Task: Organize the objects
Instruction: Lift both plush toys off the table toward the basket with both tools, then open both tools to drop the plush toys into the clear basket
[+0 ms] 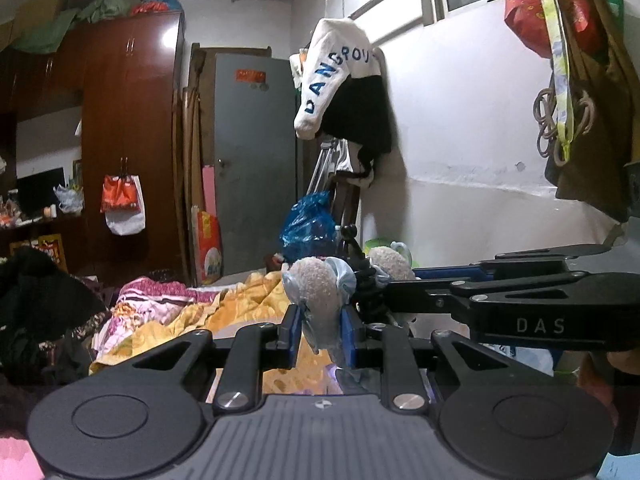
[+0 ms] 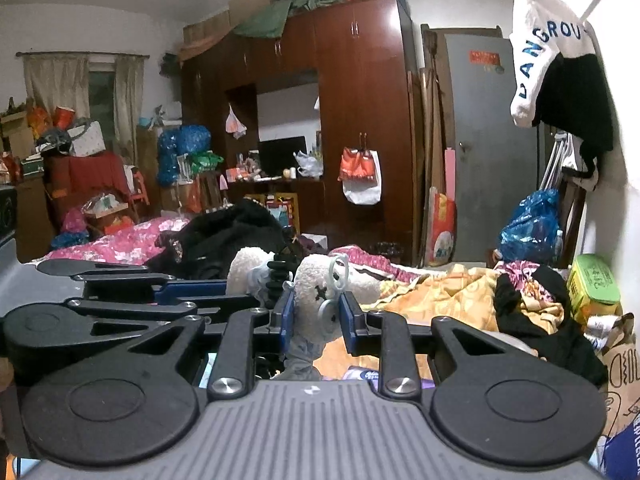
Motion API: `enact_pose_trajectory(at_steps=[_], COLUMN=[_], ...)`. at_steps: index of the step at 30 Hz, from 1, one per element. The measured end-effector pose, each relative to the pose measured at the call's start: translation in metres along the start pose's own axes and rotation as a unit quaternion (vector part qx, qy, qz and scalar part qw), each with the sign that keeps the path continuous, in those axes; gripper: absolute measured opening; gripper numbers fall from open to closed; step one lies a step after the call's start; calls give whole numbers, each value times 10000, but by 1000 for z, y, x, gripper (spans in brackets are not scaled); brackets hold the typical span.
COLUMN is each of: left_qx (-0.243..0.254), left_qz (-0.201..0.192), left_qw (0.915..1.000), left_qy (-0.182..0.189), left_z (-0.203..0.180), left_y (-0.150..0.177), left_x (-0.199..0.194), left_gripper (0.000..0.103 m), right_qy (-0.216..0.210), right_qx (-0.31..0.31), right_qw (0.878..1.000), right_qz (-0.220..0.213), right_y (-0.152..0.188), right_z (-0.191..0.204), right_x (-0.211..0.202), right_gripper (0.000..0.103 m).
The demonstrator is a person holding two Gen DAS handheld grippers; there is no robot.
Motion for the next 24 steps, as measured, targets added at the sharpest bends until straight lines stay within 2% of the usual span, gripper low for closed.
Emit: enact_pose_trajectory(at_steps=[20, 23, 24], left_qx=[-7, 255, 292], left_qz=[222, 171, 109], left_qw=[9997, 9993, 9992], left_qy=[-96, -236, -269], left_z=[10, 4, 2], left_y=[14, 19, 20], left_x=[12, 12, 9], left_gripper=[27, 36, 49], right_qy=[22, 64, 145], right_qx=[4, 133, 153], right_qw=[9997, 9997, 9996], right_qz=[227, 189, 172], right_y=[-6, -5, -5], right_z=[0, -6, -9], right_x=[12, 9, 5], right_gripper=[29, 48, 66])
Point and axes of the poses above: each gripper's, at about its wrist camera, not at the fingertips, and x roughly the way its jaws point, z to its left, y to its underside, the point moved 3 cm from there along x, roughly the way its jaws point, and after that the axes turned 11 degrees about -z, right-handed, at the moved point
